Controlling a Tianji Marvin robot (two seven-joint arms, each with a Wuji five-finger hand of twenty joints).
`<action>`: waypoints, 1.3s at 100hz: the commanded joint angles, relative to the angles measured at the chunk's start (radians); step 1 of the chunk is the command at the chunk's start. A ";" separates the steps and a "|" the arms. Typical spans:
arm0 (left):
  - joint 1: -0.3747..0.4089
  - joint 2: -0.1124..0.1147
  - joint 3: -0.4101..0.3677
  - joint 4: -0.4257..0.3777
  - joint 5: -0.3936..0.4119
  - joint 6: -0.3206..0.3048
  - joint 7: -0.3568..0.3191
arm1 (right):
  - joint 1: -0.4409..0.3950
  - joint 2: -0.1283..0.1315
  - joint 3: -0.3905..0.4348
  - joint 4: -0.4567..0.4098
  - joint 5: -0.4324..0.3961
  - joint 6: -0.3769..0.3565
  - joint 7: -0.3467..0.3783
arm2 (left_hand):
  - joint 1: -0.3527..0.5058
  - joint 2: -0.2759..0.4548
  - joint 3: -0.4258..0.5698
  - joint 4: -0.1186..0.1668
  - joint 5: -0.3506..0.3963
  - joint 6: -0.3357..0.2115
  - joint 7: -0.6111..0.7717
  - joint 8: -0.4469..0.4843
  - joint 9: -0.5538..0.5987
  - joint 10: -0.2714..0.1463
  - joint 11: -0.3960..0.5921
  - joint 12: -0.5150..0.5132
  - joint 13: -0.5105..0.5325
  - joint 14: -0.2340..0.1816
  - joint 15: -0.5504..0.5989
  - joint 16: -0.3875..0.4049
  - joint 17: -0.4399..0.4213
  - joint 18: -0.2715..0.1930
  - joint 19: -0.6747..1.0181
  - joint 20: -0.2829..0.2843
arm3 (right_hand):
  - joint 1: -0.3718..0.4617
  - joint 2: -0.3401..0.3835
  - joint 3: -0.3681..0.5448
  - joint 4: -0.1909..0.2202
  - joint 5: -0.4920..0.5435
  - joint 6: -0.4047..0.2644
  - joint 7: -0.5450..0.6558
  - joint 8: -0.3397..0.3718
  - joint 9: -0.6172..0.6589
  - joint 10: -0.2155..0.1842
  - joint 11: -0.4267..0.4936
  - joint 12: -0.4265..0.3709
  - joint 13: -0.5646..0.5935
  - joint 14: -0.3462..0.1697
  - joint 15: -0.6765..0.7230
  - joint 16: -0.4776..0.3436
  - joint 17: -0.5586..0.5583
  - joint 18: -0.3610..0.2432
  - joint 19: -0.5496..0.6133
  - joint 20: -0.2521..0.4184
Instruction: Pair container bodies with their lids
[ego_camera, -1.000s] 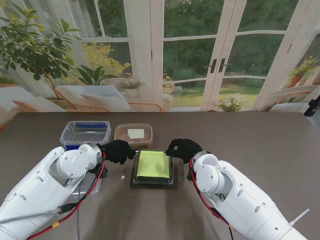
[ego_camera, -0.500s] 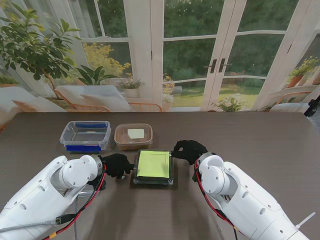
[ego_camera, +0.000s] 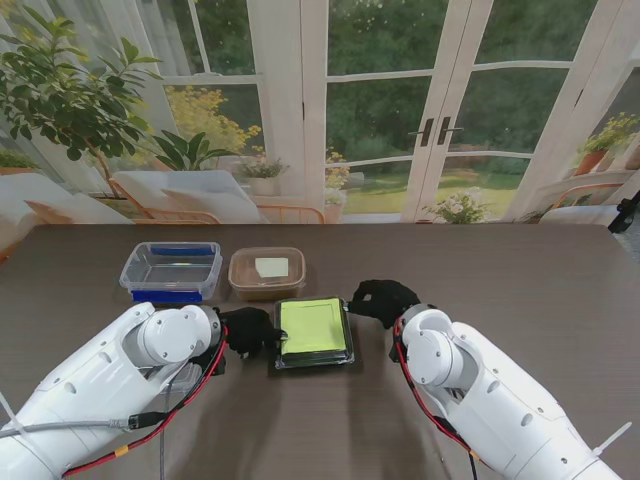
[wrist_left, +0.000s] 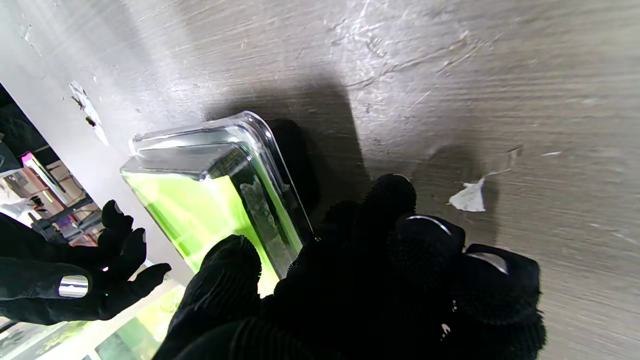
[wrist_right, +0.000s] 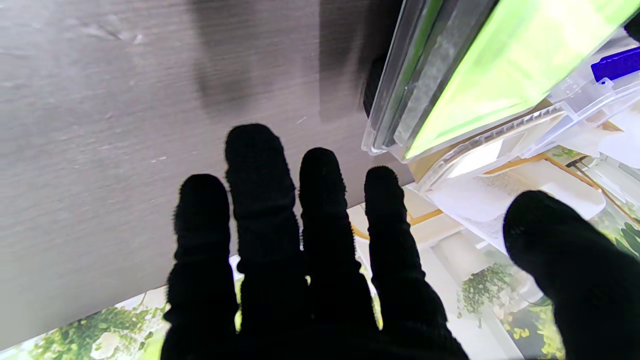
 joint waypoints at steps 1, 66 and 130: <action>-0.019 -0.018 0.008 0.012 -0.010 -0.009 -0.015 | 0.001 -0.001 0.001 0.008 -0.001 -0.005 0.014 | -0.011 0.031 0.003 0.008 -0.014 0.010 -0.011 -0.001 -0.015 0.046 -0.002 -0.008 0.003 0.028 -0.021 -0.011 -0.013 -0.036 0.014 0.033 | 0.000 0.003 0.041 0.013 -0.009 0.006 -0.001 -0.009 0.001 -0.006 -0.011 -0.012 0.025 0.004 0.009 0.002 0.015 0.031 0.033 0.018; -0.144 -0.052 0.134 0.138 -0.091 -0.053 0.000 | 0.004 0.001 -0.019 0.052 0.010 -0.018 0.024 | -0.009 0.032 0.003 0.008 -0.019 0.012 -0.014 -0.001 -0.017 0.049 -0.002 -0.009 -0.001 0.029 -0.023 -0.009 -0.019 -0.039 0.011 0.036 | 0.000 0.006 0.038 0.014 0.004 0.014 0.000 -0.009 0.004 -0.004 -0.010 -0.013 0.032 0.008 0.014 0.004 0.020 0.033 0.037 0.019; -0.292 -0.123 0.278 0.308 -0.204 -0.139 0.019 | -0.023 0.007 0.009 0.052 0.001 -0.040 0.024 | -0.008 0.032 0.003 0.008 -0.017 0.014 -0.013 0.000 -0.015 0.052 0.000 -0.007 -0.001 0.031 -0.022 -0.007 -0.022 -0.039 0.008 0.039 | 0.000 0.007 0.037 0.015 0.007 0.016 -0.001 -0.010 0.003 -0.004 -0.011 -0.013 0.033 0.007 0.013 0.003 0.020 0.032 0.037 0.017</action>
